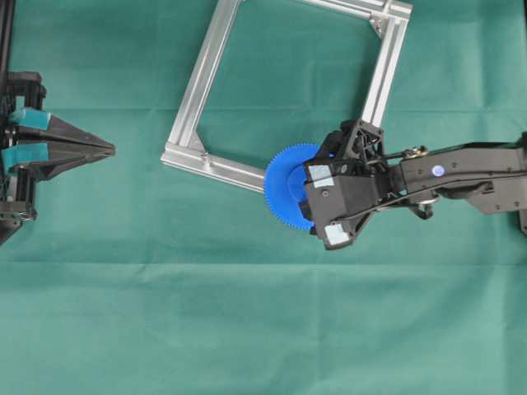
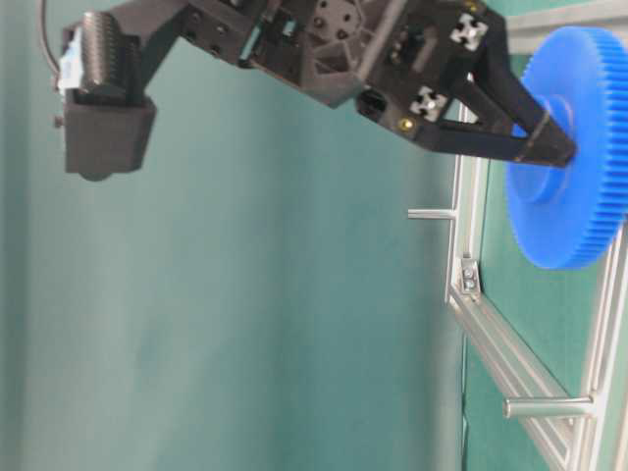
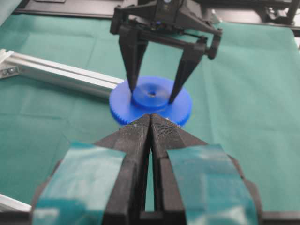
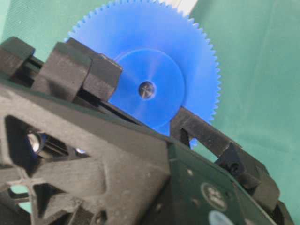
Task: Find the location of the shaft and insert the gear.
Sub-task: 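Push the blue gear onto the shaft with the right gripper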
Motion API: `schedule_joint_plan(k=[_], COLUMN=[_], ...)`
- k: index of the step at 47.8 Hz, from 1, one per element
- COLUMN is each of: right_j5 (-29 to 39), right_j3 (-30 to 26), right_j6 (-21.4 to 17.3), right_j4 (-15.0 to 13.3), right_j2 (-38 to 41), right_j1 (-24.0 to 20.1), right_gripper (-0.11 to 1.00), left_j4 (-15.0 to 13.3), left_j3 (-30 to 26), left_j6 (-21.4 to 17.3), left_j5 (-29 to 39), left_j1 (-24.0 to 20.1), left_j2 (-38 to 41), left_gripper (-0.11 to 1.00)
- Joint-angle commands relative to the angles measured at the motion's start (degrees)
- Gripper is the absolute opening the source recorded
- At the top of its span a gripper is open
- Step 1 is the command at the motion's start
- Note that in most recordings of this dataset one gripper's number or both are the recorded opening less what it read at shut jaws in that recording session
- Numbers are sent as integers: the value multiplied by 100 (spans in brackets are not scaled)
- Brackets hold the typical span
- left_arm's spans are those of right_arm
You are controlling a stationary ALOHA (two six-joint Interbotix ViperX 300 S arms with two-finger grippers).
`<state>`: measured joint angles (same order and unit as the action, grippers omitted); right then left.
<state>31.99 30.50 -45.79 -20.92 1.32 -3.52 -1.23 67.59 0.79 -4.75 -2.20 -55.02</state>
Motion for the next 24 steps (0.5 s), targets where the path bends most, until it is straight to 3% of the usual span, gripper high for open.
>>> schedule_joint_plan(k=[1, 24], right_j5=[-88, -132], right_j3=[-88, -97], right_j6=[9, 62], right_j4=[-18, -18], right_j2=[-26, 132], right_j1=[9, 9], right_gripper=[69, 68], left_j4=[-9, -9], left_j3=[-88, -88], left_j6=[9, 9], left_j5=[-26, -26], left_j1=[-9, -9], left_j2=[44, 53], left_gripper=[1, 1])
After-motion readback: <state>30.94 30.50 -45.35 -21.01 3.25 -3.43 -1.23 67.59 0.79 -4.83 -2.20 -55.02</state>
